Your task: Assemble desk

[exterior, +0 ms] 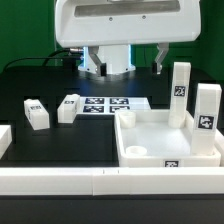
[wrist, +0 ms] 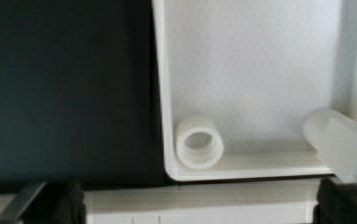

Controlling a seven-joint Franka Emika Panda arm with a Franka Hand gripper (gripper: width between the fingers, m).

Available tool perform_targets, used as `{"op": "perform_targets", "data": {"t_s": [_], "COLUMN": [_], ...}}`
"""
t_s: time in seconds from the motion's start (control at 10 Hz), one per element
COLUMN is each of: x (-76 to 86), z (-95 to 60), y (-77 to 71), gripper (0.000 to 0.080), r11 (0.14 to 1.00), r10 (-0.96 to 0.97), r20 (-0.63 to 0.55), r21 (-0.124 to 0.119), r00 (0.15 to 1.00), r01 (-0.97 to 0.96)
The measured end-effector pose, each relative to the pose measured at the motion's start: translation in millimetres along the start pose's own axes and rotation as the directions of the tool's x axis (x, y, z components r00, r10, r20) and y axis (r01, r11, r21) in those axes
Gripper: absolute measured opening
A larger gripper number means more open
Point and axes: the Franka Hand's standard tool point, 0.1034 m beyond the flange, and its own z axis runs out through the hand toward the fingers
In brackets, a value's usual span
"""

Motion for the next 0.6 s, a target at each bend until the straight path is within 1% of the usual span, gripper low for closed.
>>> {"op": "perform_targets", "data": {"t_s": [0.1, 0.2, 0.3, 0.6], "x": [-0.6, -1.4, 0.8, 0.9], "z": [17.9, 27.5, 22.4, 22.5], "y": [3.6, 4.0, 3.4, 3.7], "gripper": [0.0648, 0.0648, 0.0648, 0.0648], "r11": [0.999, 0.999, 0.999, 0.999], "r10": [-0.031, -0.041, -0.041, -0.041], "r20": [-0.009, -0.011, -0.016, -0.018], "r21": [-0.013, -0.02, -0.018, -0.019], "r00": [0.999, 0.999, 0.999, 0.999], "r01": [0.031, 0.041, 0.041, 0.041]}}
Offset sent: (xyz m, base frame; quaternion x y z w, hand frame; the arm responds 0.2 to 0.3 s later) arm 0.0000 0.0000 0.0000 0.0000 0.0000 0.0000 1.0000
